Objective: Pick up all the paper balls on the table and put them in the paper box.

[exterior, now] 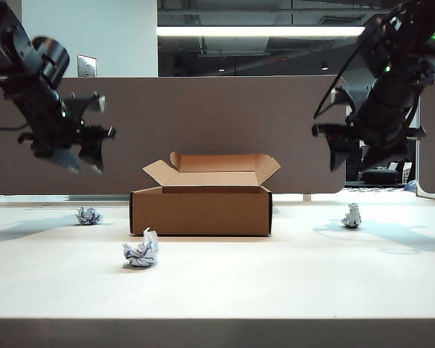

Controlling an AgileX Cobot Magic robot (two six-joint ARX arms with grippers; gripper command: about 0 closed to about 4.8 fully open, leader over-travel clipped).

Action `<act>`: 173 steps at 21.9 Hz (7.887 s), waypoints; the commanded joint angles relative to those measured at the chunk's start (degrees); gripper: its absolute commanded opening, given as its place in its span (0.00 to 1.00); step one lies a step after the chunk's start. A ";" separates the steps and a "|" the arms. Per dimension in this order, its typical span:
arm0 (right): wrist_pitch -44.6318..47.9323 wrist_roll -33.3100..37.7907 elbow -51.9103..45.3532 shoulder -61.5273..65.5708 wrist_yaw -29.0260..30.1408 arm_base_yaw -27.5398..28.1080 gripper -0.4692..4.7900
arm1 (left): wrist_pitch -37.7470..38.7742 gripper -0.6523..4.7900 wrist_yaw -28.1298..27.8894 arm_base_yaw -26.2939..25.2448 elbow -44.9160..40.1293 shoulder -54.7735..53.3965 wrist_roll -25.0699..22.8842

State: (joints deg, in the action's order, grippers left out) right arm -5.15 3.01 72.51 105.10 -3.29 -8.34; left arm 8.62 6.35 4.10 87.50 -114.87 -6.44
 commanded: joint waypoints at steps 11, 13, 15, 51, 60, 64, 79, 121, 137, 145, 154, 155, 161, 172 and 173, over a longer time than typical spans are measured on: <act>-4.46 2.05 1.20 1.31 0.94 -0.02 0.64 | 15.32 0.57 2.69 0.00 11.19 -8.48 2.67; -7.56 2.84 3.28 3.02 2.01 -0.02 0.64 | 16.31 0.57 2.69 0.09 11.19 -8.85 2.64; -9.42 2.78 4.94 4.37 2.16 -0.02 0.64 | 16.33 0.58 2.71 0.13 11.21 -9.29 2.60; -20.20 2.80 12.02 13.46 7.30 1.75 0.47 | 21.11 0.57 1.42 0.59 11.61 -11.58 3.45; -19.65 1.42 12.07 13.46 7.26 1.77 0.16 | 21.05 0.20 1.38 0.59 11.65 -11.58 3.45; -19.76 1.42 13.70 13.00 7.10 1.77 0.12 | 21.22 0.16 1.40 0.59 12.81 -11.50 3.48; -28.85 1.60 36.30 12.57 30.23 -5.75 0.12 | 27.82 0.16 15.43 9.29 25.09 -7.10 10.34; -62.18 -11.56 35.43 -8.72 11.93 -5.55 0.42 | 39.47 0.44 -1.66 27.12 -9.31 29.70 0.11; -63.39 -10.34 35.36 -9.27 10.40 -4.70 0.43 | 34.86 0.49 2.93 27.30 -17.42 16.09 2.64; -63.39 -10.34 35.28 -9.27 10.40 -4.70 0.43 | 34.36 0.57 2.45 27.71 -17.42 15.85 2.62; -63.39 -10.51 35.28 -9.27 9.16 -4.70 0.43 | 34.34 0.57 -0.13 28.22 -17.42 14.69 2.56; -63.39 -10.51 35.28 -9.27 9.16 -4.70 0.43 | 34.34 0.57 -0.24 28.46 -17.42 14.40 2.51; -63.39 -10.54 35.28 -9.27 9.14 -4.70 0.43 | 34.60 0.57 -0.13 28.94 -17.42 13.46 2.40; -63.60 -10.56 35.28 -9.27 6.84 -4.70 0.43 | 33.62 0.15 -0.24 29.33 -17.38 11.56 2.36; -63.60 -10.56 35.28 -9.27 6.82 -4.70 0.43 | 33.46 0.15 -0.24 29.33 -17.03 11.58 2.36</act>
State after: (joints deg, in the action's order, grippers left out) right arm -69.04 -7.44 107.66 96.33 3.55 -12.99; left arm 42.72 6.22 33.43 70.04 -103.35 -4.03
